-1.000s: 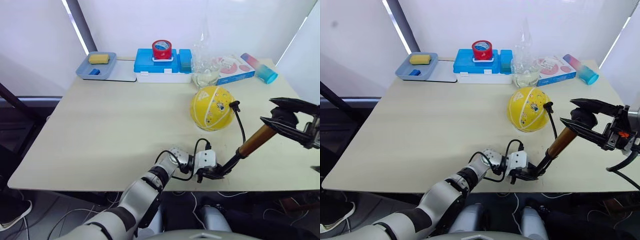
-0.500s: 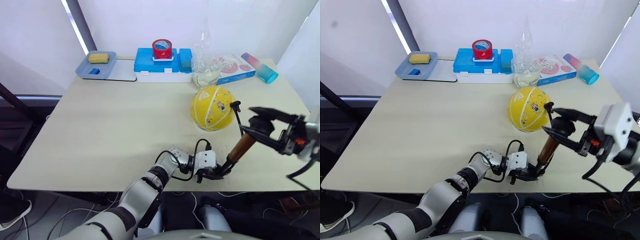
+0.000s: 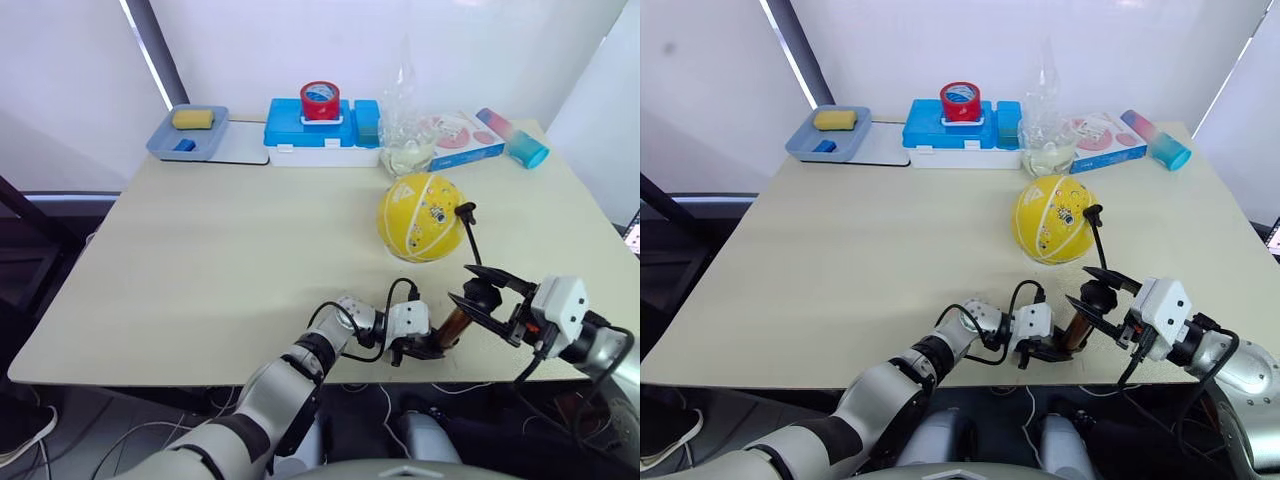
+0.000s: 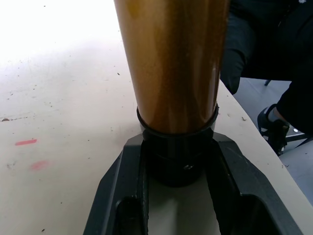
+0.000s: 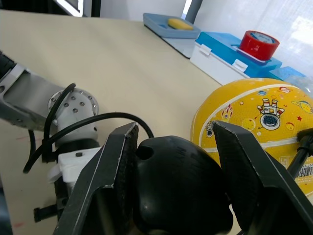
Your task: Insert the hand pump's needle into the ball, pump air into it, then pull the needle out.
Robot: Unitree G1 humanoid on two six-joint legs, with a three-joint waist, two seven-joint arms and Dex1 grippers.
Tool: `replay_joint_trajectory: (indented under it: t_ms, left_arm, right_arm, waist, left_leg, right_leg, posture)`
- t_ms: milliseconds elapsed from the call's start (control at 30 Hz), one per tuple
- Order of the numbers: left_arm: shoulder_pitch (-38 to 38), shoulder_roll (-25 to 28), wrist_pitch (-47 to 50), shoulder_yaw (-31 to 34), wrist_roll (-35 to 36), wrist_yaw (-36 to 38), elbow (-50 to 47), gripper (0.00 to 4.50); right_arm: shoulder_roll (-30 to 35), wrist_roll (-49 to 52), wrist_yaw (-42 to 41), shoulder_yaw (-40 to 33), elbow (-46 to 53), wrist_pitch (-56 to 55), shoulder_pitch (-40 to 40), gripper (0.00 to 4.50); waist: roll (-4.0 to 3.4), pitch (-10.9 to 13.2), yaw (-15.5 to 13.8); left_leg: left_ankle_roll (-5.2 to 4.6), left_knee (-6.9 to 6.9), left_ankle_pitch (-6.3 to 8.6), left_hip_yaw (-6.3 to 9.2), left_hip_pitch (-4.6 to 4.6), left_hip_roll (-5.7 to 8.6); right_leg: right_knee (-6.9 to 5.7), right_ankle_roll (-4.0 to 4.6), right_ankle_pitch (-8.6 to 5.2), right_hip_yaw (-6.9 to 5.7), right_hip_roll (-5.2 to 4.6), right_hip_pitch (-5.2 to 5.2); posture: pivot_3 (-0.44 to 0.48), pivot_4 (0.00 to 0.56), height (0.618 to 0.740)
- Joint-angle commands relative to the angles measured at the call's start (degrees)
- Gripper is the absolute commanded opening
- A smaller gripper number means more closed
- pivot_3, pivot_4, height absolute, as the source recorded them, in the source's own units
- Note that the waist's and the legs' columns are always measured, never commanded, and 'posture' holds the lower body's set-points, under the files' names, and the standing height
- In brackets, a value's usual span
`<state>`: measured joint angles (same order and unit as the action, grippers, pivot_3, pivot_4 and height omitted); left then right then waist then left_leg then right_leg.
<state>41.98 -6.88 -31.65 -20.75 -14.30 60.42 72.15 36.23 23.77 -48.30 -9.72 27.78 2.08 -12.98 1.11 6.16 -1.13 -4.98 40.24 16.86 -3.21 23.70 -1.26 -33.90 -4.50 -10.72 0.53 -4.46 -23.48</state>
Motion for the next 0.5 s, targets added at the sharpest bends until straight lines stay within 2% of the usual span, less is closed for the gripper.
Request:
replay_joint_trajectory:
  t_ms: [33,233,367,500]
  left_arm:
    - [-1.3,0.2,0.8,-1.7,-2.3,0.5,1.6,1.11]
    - [-1.4,0.2,0.8,-1.8,-2.3,0.6,1.7,1.11]
    - [-1.5,0.2,0.7,-1.8,-2.4,0.6,1.7,1.11]
    - [-1.7,0.3,0.6,-1.8,-2.4,0.9,1.6,1.11]
  right_arm:
    - [2.1,4.1,-0.8,-2.1,2.0,4.1,0.5,1.92]
    - [9.3,14.0,-1.7,-12.0,8.8,11.0,3.3,1.92]
    - [13.8,22.1,-1.0,-20.6,11.1,16.5,5.5,1.92]
    - [18.8,30.3,-0.4,-29.9,11.8,22.1,7.6,1.92]
  waist:
    - [-0.04,0.0,0.0]
    - [-0.48,0.3,-0.2]
    - [-0.5,0.4,-0.5]
    - [-0.46,0.5,-0.8]
  left_leg:
    - [0.0,0.0,0.0,-0.01,0.0,0.0]
    - [0.0,0.0,0.0,-0.11,0.1,0.21]
    - [-0.02,0.0,0.01,-0.1,0.14,0.29]
    - [-0.02,-0.01,0.02,-0.05,0.15,0.29]
  right_leg:
    - [0.0,0.0,0.0,-0.11,-0.18,0.0]
    - [-0.01,0.01,0.02,-1.31,-1.22,-0.08]
    - [-0.01,0.0,0.02,-2.22,-1.52,-0.06]
    - [0.0,0.0,0.02,-2.48,-1.58,-0.03]
  posture:
    - [0.0,0.15,0.737]
    - [0.0,0.15,0.737]
    - [0.0,0.15,0.737]
    - [0.0,0.15,0.737]
